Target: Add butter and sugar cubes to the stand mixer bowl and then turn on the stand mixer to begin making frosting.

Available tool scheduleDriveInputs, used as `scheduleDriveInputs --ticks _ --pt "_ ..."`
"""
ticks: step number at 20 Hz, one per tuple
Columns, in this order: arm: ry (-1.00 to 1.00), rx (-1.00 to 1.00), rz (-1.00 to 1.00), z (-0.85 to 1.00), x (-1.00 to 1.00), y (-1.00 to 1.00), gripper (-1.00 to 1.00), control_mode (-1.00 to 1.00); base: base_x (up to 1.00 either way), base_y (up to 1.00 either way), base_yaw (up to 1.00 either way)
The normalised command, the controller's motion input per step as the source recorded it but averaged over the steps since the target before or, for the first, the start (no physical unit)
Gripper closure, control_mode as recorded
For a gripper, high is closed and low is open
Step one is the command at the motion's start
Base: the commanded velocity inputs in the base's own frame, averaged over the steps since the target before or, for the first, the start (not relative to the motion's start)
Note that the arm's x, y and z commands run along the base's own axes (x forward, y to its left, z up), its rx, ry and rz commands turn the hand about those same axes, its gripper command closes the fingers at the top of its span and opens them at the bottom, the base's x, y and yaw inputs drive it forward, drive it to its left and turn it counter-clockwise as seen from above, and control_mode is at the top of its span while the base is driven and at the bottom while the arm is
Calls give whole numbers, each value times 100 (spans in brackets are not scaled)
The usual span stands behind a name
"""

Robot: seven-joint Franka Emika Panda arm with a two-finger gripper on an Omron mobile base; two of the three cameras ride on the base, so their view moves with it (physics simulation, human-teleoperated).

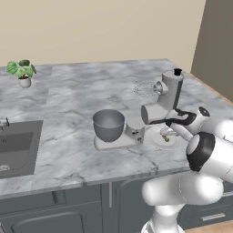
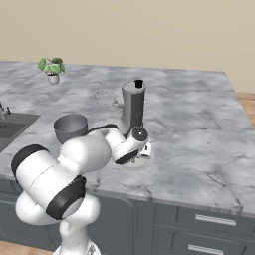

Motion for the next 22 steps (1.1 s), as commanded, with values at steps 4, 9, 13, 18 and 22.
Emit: scheduleDriveInputs --ticks 4,9,13,18,22 --pt "0 -2 0 -28 20 -3 -100 -100 0 0 0" --pt "0 -1 0 -26 13 -12 -100 -100 0 0 0" --pt "0 0 0 -23 12 -19 -100 -100 0 0 0" --pt "0 0 0 -19 8 -13 -100 -100 0 0 0" --pt "0 -1 0 -17 5 0 -100 -100 0 0 0"
